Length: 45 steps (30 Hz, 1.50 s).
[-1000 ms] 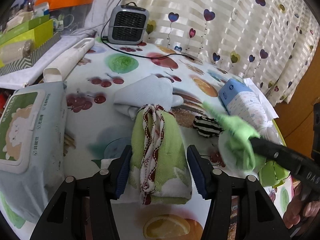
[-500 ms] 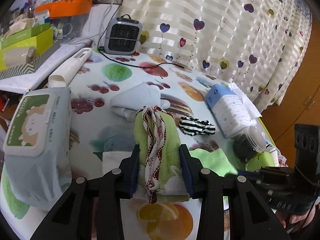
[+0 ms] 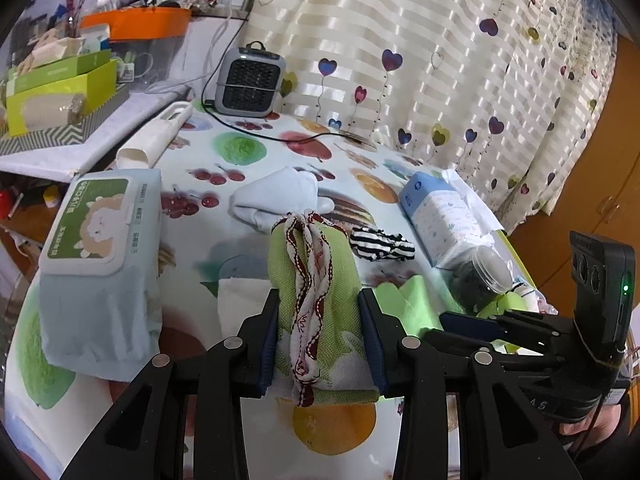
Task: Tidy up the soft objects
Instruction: 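Lift and carry both green cloths in both tools toward the yellow-rimmed box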
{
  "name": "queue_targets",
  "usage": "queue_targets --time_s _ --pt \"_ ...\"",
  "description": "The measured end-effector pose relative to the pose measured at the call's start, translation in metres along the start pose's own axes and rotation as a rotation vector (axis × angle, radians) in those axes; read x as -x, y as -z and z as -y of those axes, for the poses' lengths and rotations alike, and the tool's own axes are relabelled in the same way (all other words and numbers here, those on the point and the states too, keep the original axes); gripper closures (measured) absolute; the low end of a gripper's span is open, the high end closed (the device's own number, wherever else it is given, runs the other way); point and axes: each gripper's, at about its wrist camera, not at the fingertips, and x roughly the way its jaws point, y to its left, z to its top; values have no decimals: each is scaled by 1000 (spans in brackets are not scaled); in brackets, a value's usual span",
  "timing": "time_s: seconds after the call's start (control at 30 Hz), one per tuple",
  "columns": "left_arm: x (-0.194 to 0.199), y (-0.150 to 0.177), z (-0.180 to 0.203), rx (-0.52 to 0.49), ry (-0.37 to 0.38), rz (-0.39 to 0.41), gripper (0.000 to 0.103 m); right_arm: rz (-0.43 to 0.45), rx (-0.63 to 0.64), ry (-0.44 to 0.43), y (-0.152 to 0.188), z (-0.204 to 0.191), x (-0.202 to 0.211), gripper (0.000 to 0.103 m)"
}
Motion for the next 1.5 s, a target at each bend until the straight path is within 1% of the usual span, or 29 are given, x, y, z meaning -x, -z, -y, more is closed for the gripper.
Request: queue_targets --time_s 0.17,0.3,0.43,0.53,0.57,0.6,0.7,0.8,0.87,0.97,1.0,1.03,1.1,1.17,1.23,1.27,1.3,1.33,1.4,1.43,1.5 --pt "0 4 -2 -2 -7 -6 67 22 50 -14 -2 -14 1 73" --pt "-5 6 -6 2 -13 -19 67 -12 61 -3 -4 -19 -10 73" --pt "-5 7 -6 3 -10 -21 67 -26 60 2 -5 -19 -16 73" --pt "-5 8 -8 9 -14 -21 67 -24 118 44 -4 -28 -15 74" --pt "-5 9 -9 13 -15 -22 67 -18 142 63 -4 -32 -15 87" --pt "-4 9 -9 15 -16 -22 67 -14 145 58 -4 -33 -14 95" --pt "-1 9 -10 17 -18 -15 67 30 134 51 -6 -34 -2 95" --pt "3 9 -10 19 -17 -5 67 91 111 29 -11 -31 17 95" --pt "6 8 -10 20 -15 2 67 124 81 5 -15 -28 28 95" --pt "9 9 -8 19 -10 7 67 162 13 -73 -19 -19 42 95" --pt "10 9 -8 18 -8 9 67 169 -14 -96 -19 -16 45 95" --pt "11 9 -8 19 -6 11 67 172 -27 -101 -19 -14 47 95" --pt "13 10 -9 21 -5 13 67 154 -18 -67 -16 -15 44 95" --pt "15 11 -9 22 -4 16 67 109 -9 -30 -13 -17 35 95" --pt "16 11 -9 23 -2 16 67 89 7 -10 -10 -19 28 92" --pt "16 12 -9 23 -2 16 67 83 22 -7 -10 -21 23 85" --pt "15 11 -9 22 -4 15 67 78 41 1 -11 -22 17 76" --pt "15 11 -9 21 -4 16 67 72 56 11 -12 -23 13 72" --pt "19 12 -10 22 -5 19 67 58 75 43 -19 -23 3 70" --pt "21 12 -11 24 -6 21 67 55 80 44 -22 -23 0 70" --pt "25 13 -13 28 -9 24 67 46 91 16 -27 -25 -6 69"
